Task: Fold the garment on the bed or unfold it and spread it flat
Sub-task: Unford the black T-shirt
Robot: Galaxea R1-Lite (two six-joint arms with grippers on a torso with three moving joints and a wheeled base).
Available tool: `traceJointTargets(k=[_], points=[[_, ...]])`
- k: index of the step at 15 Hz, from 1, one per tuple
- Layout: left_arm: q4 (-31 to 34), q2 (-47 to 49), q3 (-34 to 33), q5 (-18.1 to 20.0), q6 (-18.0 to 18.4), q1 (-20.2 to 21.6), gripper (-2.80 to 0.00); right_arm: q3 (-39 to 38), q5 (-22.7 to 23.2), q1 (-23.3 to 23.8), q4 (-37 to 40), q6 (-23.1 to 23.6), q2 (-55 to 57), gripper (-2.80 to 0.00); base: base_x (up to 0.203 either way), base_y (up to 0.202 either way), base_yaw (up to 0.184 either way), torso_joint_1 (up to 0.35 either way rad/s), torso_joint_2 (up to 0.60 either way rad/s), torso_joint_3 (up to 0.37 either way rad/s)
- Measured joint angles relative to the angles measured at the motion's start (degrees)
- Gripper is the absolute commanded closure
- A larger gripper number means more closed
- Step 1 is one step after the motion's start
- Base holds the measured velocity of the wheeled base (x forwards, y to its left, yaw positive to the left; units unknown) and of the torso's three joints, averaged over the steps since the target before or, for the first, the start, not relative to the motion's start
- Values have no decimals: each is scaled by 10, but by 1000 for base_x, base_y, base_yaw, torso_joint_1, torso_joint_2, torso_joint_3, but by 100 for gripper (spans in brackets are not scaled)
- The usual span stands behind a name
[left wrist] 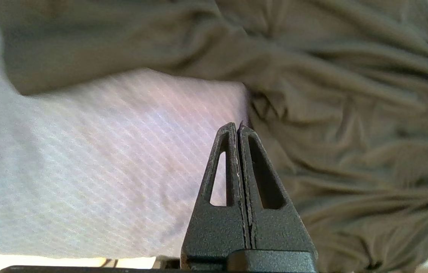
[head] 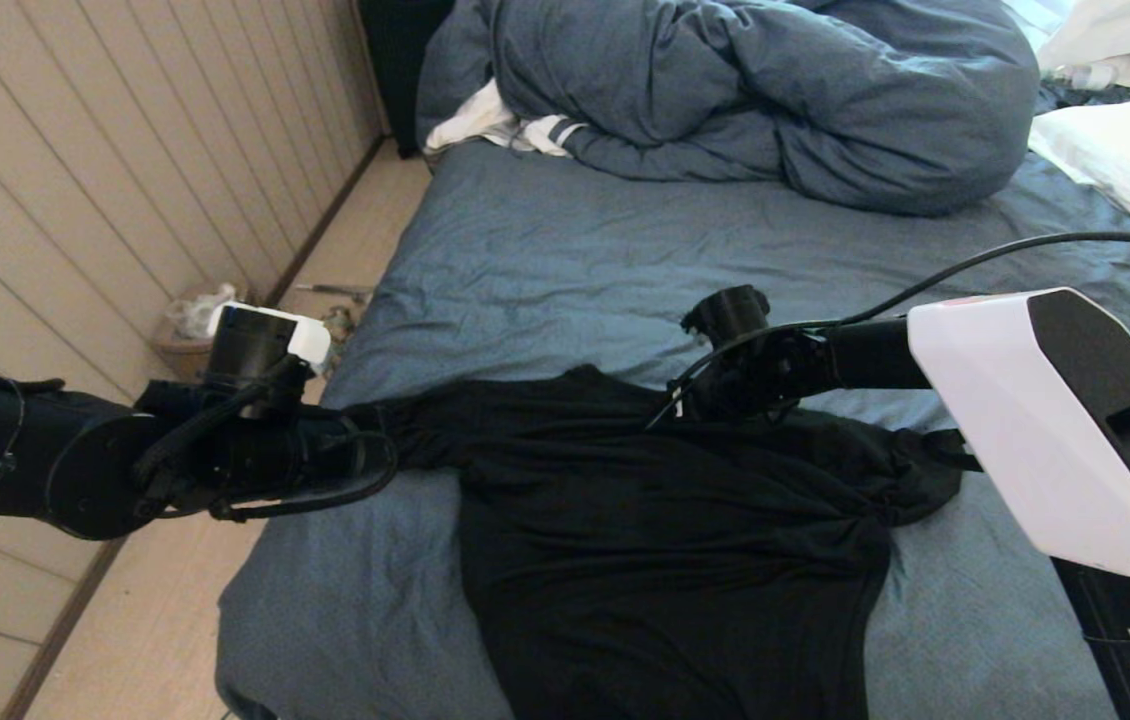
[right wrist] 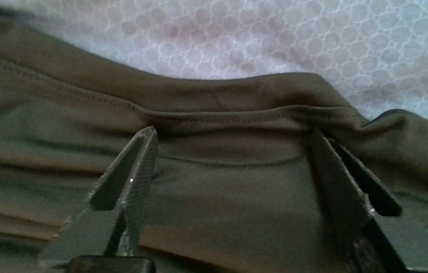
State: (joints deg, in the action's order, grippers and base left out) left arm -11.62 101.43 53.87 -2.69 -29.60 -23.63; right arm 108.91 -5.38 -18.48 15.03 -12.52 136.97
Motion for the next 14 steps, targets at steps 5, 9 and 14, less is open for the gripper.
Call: traceJointTargets(k=[5,9,14], points=[[-10,20,-4,0,0,-14,0,-11,0,-1,-3,1,8,0,0,0,0,0,0,0],[-13,29,-4,0,0,-16,0,17,-1,0,1,1,13,0,0,0,0,0,0,0],[-13,33,-5,0,-4,-18,0,32,-44,-5,-55,27,-3,0,0,0,0,0,0,0]])
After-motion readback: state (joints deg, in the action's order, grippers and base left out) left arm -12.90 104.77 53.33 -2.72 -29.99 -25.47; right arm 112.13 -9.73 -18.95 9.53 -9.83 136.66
